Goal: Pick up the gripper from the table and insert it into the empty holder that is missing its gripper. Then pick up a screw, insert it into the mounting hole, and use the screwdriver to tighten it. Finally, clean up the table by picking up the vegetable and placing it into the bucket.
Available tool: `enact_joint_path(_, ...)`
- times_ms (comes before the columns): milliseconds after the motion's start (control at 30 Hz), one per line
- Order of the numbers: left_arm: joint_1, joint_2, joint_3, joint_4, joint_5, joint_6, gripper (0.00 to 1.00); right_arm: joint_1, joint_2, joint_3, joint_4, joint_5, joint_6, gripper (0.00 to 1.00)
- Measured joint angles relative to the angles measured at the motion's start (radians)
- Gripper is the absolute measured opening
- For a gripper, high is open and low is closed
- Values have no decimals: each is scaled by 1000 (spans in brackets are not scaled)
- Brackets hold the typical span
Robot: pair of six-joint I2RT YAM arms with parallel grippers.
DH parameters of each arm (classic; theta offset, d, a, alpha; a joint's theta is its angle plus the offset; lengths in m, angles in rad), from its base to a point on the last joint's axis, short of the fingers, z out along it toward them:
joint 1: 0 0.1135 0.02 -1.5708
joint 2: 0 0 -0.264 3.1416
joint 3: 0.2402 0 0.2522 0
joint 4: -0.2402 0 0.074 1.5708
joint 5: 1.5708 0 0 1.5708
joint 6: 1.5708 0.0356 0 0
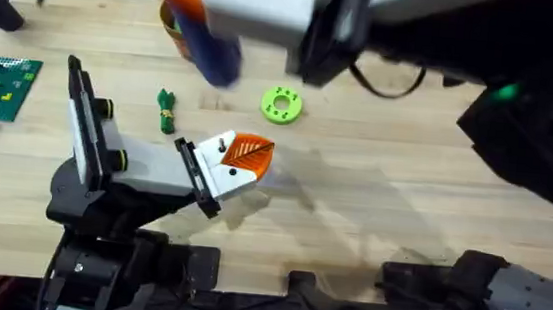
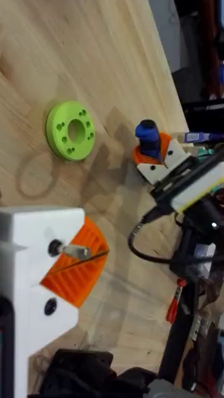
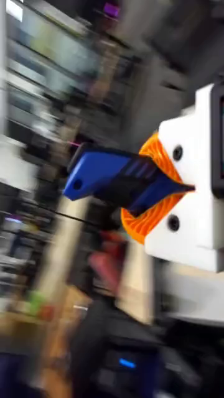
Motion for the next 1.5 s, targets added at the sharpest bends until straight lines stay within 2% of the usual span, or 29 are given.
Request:
enact_joint_path(167,0,0,0,0,-1,0,9,-61,10,2,-388,6,-219,12)
enact_joint_path(233,0,0,0,0,-6,0,9,-104,23,2,-490,60,-315,12)
enact_joint_path(367,0,0,0,2,-15,0,9,-203,75,2,-594,203,-506,12)
enact_joint_path(533,0,0,0,2,-18,0,9,-340,191,2,-610,305,-732,12)
enact_joint_path(767,0,0,0,2,-19,0,9,-501,420,2,-601,364,-1078,12)
enact_joint_path(933,0,0,0,2,-19,0,9,-548,555,2,-516,447,-1261,12)
enact_joint_path(1100,0,0,0,2,-18,0,9,-576,617,2,-483,497,-1349,31)
enact_joint_path(1167,0,0,0,2,-19,0,9,-579,618,2,-488,508,-1359,247)
enact_joint_path(1333,0,0,0,2,-19,0,9,-576,611,14,-460,513,-1350,944)
enact_joint_path(1367,0,0,0,2,-19,0,9,-576,605,19,-474,516,-1328,982)
enact_joint_path(1500,0,0,0,2,-18,0,9,-575,574,21,-574,522,-1172,993)
